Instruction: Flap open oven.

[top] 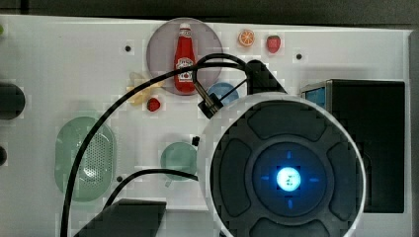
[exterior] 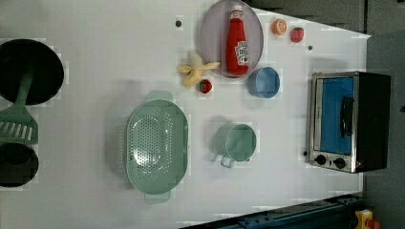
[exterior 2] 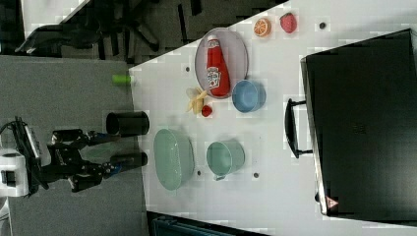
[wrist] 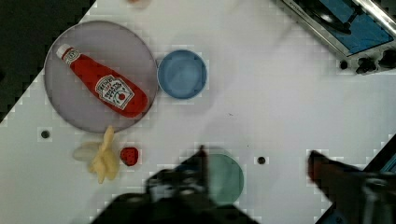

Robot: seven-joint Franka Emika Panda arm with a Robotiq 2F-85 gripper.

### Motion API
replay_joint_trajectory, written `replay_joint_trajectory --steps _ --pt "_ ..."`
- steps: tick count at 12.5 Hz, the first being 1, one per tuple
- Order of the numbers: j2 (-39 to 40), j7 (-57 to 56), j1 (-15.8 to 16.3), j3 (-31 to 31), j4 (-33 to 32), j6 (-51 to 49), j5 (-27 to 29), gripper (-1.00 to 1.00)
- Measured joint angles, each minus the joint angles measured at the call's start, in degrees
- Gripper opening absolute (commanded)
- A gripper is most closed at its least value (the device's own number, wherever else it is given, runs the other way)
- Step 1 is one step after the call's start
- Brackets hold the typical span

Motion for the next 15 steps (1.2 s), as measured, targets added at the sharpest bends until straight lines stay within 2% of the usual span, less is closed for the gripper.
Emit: replay_joint_trajectory --steps 3,4,9,12,15 --pt "0.94 0.0 0.02 0.0 -0.39 0.31 0.06 -0.56" --pt "1.29 0.01 0.05 -0.07 -0.45 0.03 -0.01 -0.65" --pt "1.43 -0.87 0.1 -2.8 -3.53 -0.01 0.16 -0.65" --pt "1.41 -10.64 -0.64 -5.78 -6.66 1.12 -0.36 -0.65" --pt "2.11 -25.2 -1.44 -9.14 -9.4 4.48 -0.47 -0.65"
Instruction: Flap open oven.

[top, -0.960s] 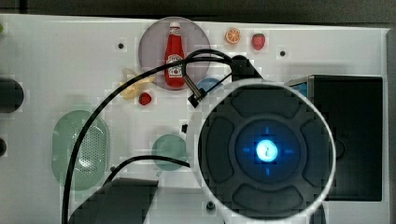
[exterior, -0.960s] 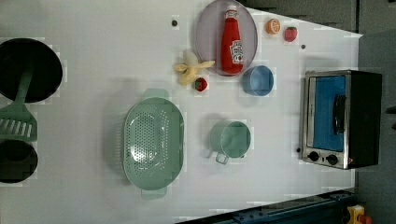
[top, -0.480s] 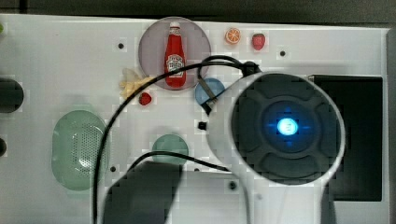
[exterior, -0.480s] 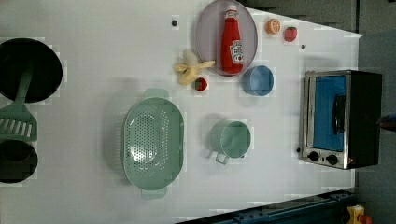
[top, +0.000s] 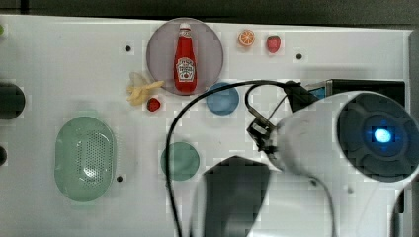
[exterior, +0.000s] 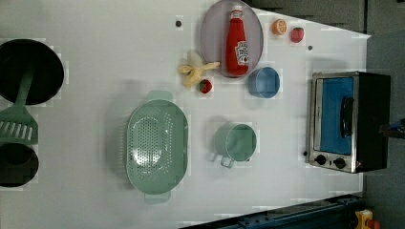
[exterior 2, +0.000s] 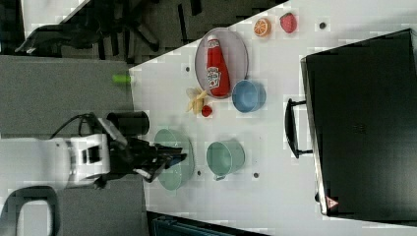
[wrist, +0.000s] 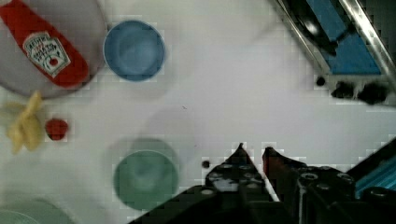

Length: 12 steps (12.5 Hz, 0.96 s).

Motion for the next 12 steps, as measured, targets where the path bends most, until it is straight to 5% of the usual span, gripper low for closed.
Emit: replay_joint_trajectory --steps 8,12 --pt "6.56 -36.94 -2.33 -12.79 -6.15 19.18 -0.15 -0.65" --pt "13.86 -43.66 -2.78 -15.09 -7.16 27.3 -0.12 -0.65"
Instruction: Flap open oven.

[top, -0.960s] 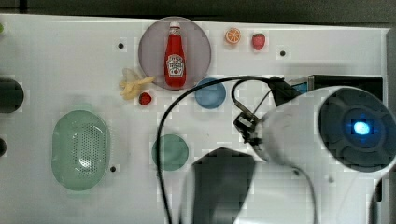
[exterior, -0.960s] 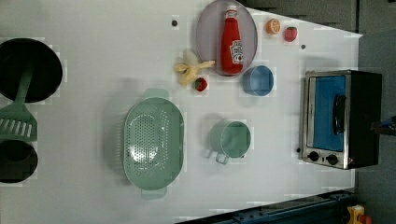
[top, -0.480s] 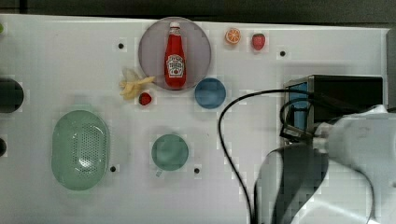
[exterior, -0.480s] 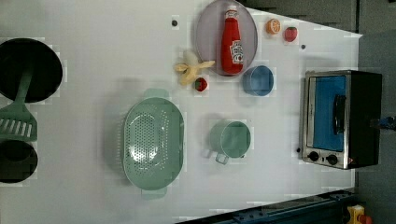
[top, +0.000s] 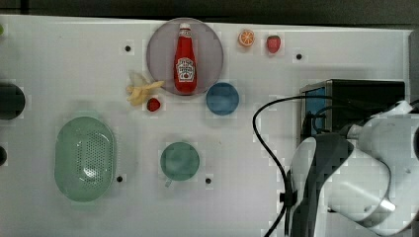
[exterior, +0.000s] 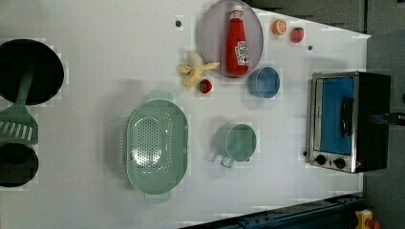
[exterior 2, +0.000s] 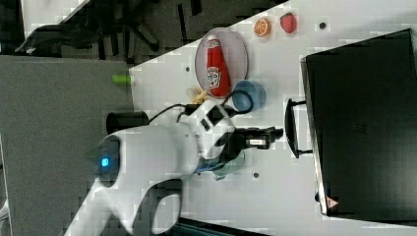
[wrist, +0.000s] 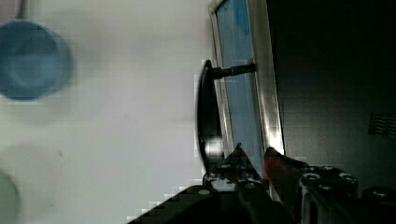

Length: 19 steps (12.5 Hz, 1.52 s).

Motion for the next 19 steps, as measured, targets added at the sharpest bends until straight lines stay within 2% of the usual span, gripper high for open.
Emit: replay_joint_trajectory --steps 3,8,14,17,19 --pt "3.97 -1.68 -0.19 -0.45 -2.35 5.04 -0.35 -0.65" --pt "5.27 -2.29 0.17 -0.24 -7.39 11.89 -0.19 -0.65" --pt "6.79 -2.41 0.2 0.14 -8.17 17.43 -0.09 -0.65" --pt "6.58 -2.07 -0.02 0.6 -8.5 17.49 -3.9 -0.65" --pt "6.49 2.07 0.89 0.56 -8.95 17.51 -11.03 -0.65"
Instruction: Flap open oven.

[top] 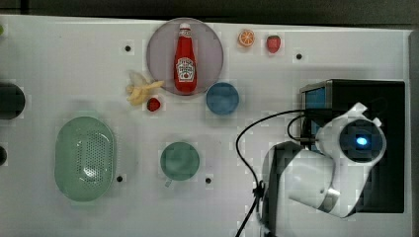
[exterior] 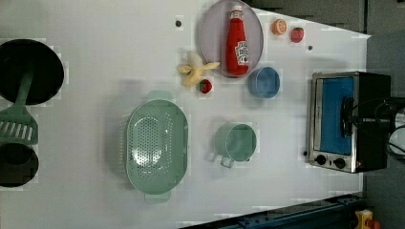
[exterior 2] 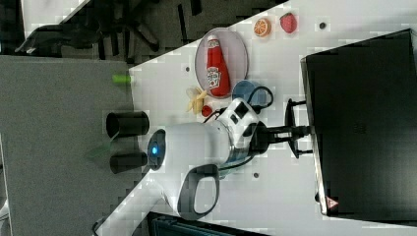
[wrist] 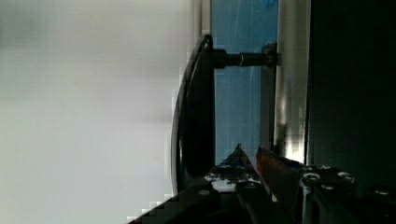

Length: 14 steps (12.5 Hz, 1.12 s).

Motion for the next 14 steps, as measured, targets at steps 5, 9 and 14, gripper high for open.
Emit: replay_joint_trajectory --steps 5,9,14 --pt "0.57 12.65 2.33 3.51 -0.45 -1.26 -12.18 -0.65" --pt "1.15 20.93 3.47 7.13 -2.35 -1.96 -17.76 -0.65" --pt "8.12 38.93 7.87 11.6 -2.24 -2.8 -31.77 -0.65"
